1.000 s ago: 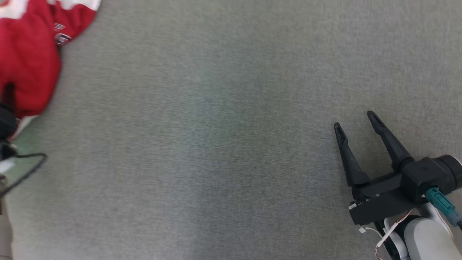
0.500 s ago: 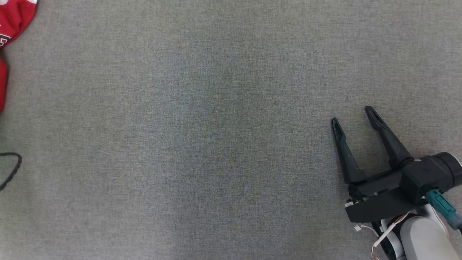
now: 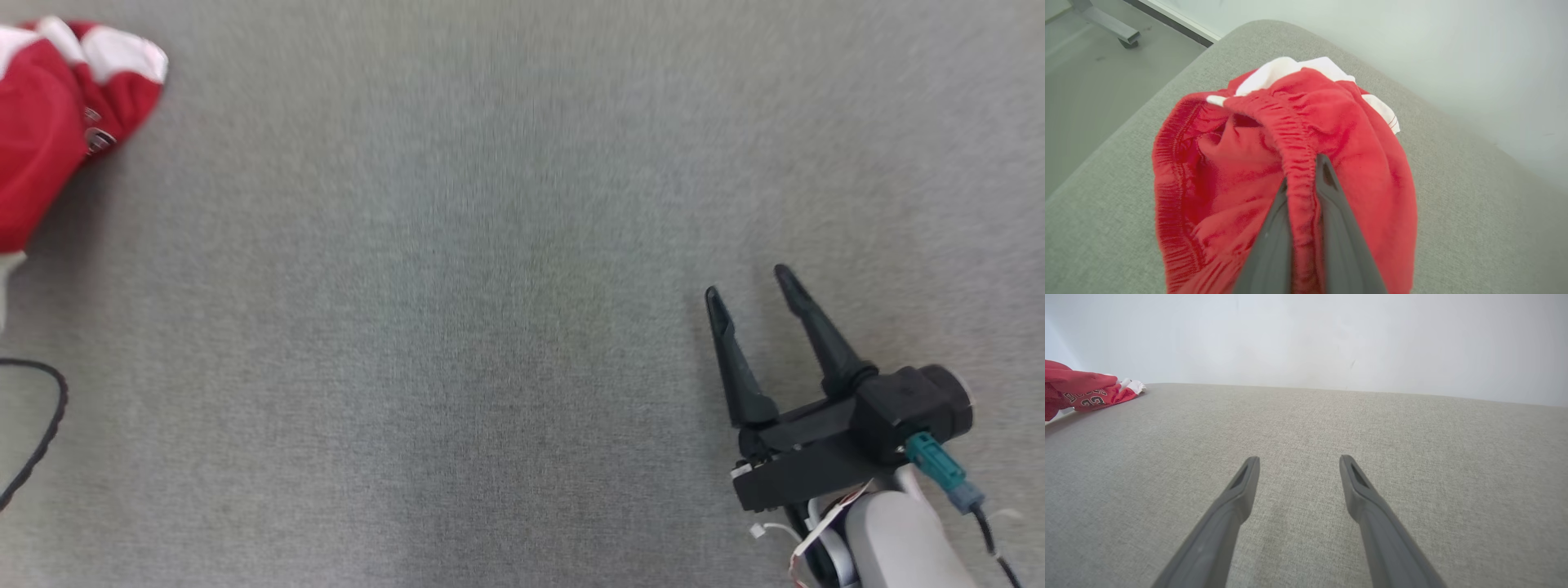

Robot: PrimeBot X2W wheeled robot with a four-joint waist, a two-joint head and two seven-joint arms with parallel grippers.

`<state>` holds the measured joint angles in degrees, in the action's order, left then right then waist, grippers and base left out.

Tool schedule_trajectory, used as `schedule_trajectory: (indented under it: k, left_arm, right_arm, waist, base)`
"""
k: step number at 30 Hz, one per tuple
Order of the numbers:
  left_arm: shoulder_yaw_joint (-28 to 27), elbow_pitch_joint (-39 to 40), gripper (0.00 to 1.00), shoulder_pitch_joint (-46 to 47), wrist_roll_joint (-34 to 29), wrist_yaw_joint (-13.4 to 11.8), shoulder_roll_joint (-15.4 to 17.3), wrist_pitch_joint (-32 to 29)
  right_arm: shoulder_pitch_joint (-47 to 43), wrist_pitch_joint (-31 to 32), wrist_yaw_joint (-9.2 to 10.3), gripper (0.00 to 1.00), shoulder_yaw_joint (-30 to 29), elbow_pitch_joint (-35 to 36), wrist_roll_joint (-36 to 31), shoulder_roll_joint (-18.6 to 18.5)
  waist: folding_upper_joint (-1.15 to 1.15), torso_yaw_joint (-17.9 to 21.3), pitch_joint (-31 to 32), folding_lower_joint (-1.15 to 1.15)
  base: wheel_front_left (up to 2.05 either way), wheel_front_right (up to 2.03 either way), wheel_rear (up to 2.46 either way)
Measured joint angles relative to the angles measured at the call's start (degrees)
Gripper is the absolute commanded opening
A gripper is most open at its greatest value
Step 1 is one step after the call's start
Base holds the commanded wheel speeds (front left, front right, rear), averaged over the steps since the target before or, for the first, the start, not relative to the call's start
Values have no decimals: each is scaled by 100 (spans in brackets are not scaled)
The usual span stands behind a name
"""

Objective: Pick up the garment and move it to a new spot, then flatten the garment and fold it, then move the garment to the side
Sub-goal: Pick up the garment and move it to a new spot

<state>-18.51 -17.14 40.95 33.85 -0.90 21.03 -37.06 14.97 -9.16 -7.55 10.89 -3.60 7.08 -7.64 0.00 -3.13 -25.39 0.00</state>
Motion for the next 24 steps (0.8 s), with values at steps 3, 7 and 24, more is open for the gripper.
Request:
schedule_trajectory:
  k: [3, 7, 24]
  left_arm:
    - [92, 309, 0, 5, -13, 98, 58, 5]
    - [320, 586, 0, 29, -110, 200, 53, 19]
    - [1624, 1480, 0, -163, 370, 694, -1177, 198]
  right_arm:
    - [-12, -111, 0, 100, -5, -194, 42, 85]
    - [-106, -237, 0, 100, -14, -444, 94, 166]
    - [-623, -324, 0, 100, -141, -721, 153, 303]
  waist:
    - [0, 25, 299, 0]
    - [0, 77, 717, 0]
    - [-1, 926, 2128, -1]
  base:
    - [0, 0, 0]
    - [0, 0, 0]
    - [0, 0, 0]
